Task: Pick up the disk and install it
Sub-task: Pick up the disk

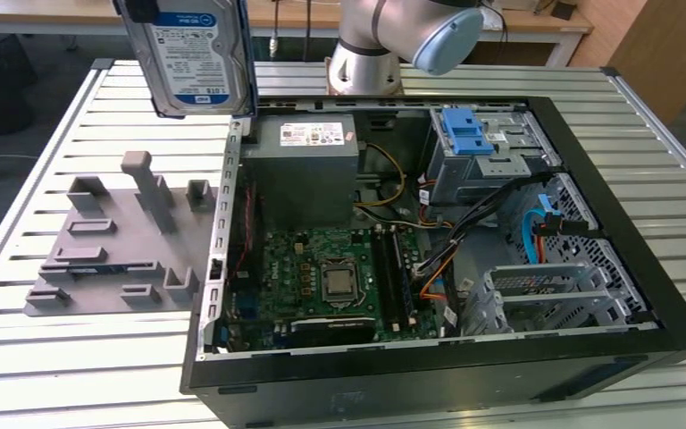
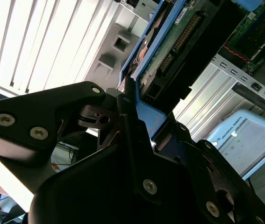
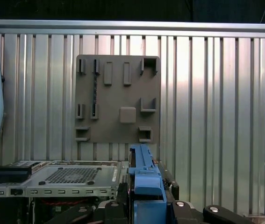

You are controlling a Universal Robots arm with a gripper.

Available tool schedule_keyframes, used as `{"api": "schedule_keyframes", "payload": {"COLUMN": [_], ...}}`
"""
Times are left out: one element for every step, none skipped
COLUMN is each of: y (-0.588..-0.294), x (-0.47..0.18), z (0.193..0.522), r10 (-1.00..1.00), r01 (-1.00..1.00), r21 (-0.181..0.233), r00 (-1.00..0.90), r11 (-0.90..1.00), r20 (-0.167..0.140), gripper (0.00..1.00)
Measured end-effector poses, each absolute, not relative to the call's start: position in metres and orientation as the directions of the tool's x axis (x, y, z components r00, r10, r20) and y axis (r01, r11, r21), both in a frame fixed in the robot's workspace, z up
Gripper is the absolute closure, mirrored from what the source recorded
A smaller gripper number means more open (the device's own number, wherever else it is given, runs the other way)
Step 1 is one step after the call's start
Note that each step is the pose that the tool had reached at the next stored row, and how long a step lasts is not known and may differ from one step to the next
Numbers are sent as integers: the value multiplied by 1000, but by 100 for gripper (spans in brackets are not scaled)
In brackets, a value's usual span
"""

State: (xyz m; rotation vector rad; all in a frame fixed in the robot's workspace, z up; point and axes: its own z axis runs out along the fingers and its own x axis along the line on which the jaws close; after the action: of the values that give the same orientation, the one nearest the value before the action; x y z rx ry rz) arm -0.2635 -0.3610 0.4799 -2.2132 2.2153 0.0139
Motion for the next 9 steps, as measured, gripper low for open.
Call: {"api": "schedule_keyframes", "payload": {"y": [-361,-361,-361,-361,-361,-361,-361,-361,-361], "x": [-263,-263,-263,-263,-262,-262,-262,-262,-262], "z": [480,480,480,480,480,480,480,480,480], "r10": [-1000,-1000,-1000,-1000,-1000,-1000,-1000,-1000,-1000], "r01": [-1000,-1000,-1000,-1000,-1000,-1000,-1000,-1000,-1000], "r21": [-1,-1,-1,-1,-1,-1,-1,-1,-1], "r00": [-1,-1,-1,-1,-1,-1,-1,-1,-1], "r11": [1,1,1,1,1,1,1,1,1], "r20": [-13,-13,-13,-14,-14,-14,-14,-14,-13], "gripper": [64,64,64,64,64,64,64,64,64]}}
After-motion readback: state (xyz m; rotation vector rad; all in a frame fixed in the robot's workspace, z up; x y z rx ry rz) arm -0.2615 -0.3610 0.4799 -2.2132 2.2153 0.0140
